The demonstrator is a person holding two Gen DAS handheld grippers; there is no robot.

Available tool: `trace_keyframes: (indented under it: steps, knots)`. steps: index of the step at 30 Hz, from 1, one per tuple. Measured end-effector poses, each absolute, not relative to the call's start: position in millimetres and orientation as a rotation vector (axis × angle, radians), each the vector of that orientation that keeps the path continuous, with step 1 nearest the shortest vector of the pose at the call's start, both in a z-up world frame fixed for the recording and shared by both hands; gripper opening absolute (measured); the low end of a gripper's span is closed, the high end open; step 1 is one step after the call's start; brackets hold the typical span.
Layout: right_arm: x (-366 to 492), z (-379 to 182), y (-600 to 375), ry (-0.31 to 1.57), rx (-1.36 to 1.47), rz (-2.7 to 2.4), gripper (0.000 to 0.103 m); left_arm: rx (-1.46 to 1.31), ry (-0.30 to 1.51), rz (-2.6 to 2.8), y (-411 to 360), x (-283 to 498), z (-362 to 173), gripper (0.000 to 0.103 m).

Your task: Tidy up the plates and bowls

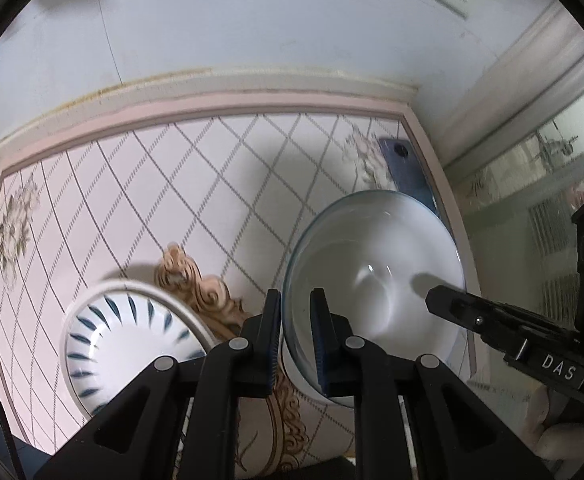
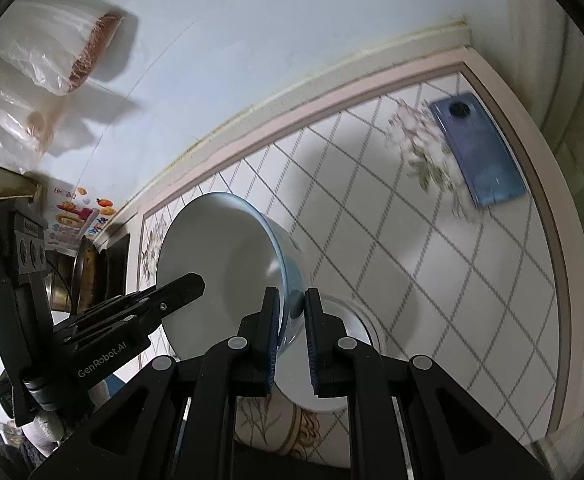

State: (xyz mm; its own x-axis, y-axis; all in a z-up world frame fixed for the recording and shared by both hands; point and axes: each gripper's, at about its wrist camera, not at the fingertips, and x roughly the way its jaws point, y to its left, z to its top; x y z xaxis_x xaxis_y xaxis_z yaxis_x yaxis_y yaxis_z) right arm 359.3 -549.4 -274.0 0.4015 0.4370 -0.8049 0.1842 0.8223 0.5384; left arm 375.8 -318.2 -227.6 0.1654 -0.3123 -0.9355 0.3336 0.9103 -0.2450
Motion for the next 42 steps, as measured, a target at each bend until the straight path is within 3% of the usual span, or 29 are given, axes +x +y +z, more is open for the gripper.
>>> trace_keyframes:
  steps: [20, 38, 42]
  knots:
    - [332.4, -340.4, -551.7, 1.299, 0.651, 0.144, 0.014, 0.118, 1.423, -0.447, -332.5, 355.9, -281.4, 0.013]
    - [332.6, -345.2, -549.8, 1.326, 0.641, 0.131, 0.017, 0.181, 1.448, -0.426, -336.9, 354.3, -289.8, 0.013]
    - [329.2, -342.7, -553.0, 1.335, 0.667, 0.125, 0.018, 0.208, 1.41, -0.423, -336.6, 350.7, -271.8, 0.013]
